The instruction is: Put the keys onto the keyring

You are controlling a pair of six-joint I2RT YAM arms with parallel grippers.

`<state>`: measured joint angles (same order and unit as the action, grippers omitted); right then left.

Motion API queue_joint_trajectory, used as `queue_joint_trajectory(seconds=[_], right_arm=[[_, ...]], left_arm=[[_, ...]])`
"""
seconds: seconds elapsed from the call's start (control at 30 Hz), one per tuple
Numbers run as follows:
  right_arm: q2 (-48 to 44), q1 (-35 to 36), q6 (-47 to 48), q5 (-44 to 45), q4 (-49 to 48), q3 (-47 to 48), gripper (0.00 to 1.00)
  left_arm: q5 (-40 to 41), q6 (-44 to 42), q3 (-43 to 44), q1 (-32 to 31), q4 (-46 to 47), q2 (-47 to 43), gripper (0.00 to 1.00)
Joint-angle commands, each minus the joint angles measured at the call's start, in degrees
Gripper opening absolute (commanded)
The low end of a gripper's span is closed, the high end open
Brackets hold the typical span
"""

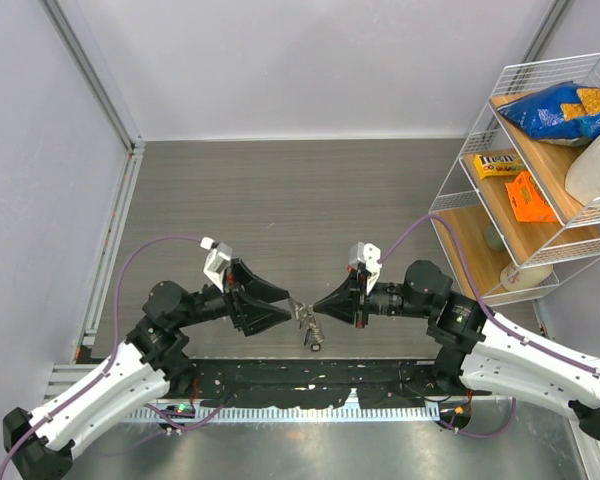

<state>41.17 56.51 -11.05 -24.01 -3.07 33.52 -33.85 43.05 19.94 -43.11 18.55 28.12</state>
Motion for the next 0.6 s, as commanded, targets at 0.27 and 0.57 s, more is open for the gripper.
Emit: queue_joint_trajectory(seconds=[0.27, 0.57], right_arm=[[0.3, 2.9, 0.5, 4.2, -3.3, 5.0, 0.06], [1.3, 3.5, 1.1, 6.5, -2.7, 6.1, 0.06]], left_arm=[[-8.0, 0.9, 3.7, -1.6, 9.8, 6.2, 0.65], [-7.3, -1.6, 5.2, -3.6, 6.9, 9.6, 0.54]])
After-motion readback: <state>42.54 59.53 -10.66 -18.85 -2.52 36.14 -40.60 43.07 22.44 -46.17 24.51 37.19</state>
